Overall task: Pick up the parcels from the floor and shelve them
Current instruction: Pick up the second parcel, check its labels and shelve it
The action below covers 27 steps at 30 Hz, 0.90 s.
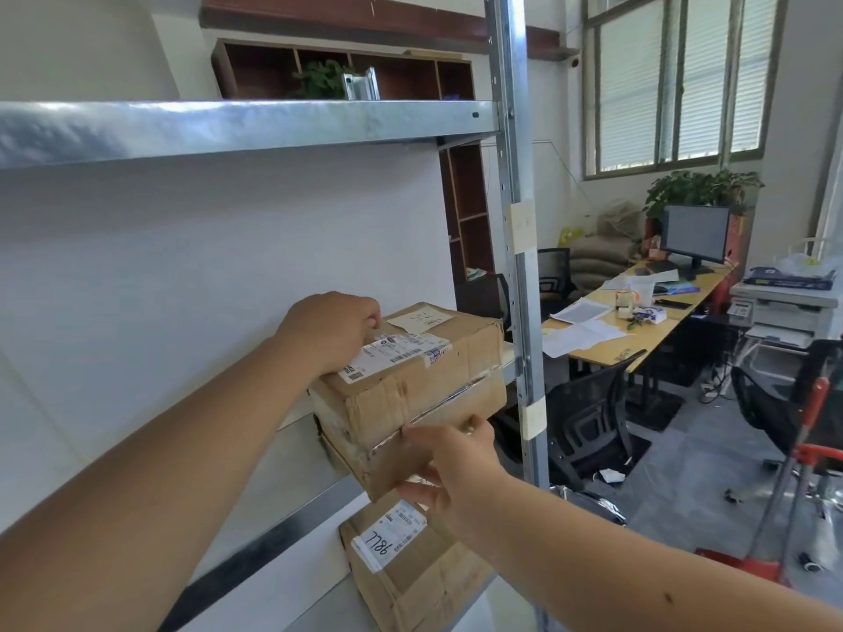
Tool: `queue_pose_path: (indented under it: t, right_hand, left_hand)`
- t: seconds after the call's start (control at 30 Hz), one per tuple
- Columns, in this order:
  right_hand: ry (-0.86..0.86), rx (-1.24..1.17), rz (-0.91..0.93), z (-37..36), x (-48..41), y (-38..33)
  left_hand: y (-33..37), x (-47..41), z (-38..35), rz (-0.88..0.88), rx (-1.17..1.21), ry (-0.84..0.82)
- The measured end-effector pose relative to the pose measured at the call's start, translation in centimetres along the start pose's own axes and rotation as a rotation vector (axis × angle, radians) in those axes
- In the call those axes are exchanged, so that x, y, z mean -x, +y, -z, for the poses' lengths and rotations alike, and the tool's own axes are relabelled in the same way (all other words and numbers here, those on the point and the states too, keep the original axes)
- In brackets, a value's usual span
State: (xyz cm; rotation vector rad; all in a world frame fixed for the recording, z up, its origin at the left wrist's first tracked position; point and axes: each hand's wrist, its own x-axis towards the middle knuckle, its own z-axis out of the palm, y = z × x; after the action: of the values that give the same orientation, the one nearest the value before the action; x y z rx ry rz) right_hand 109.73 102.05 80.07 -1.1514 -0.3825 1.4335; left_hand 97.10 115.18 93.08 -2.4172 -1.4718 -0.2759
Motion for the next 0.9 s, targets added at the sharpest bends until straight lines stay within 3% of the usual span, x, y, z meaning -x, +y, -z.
queue_pose_path:
  t: [0.4,0.73,0.9]
  right_hand:
    - [-0.073,-0.031,0.003,-1.7,-0.4,0.2]
    - [-0.185,-0.338,0.014,-2.2,0.5,-1.6]
    - [-0.301,-0.358,0.055,-2.5,2.1,-1.4]
  left_hand:
    - [3.3,2.2,3.1,0.151,-0.057,-0.338]
    - [2.9,2.4,1.6,0.235,-0.065,-0.305]
    - [2.7,2.9,0.1,0.251,-0.051,-0.180]
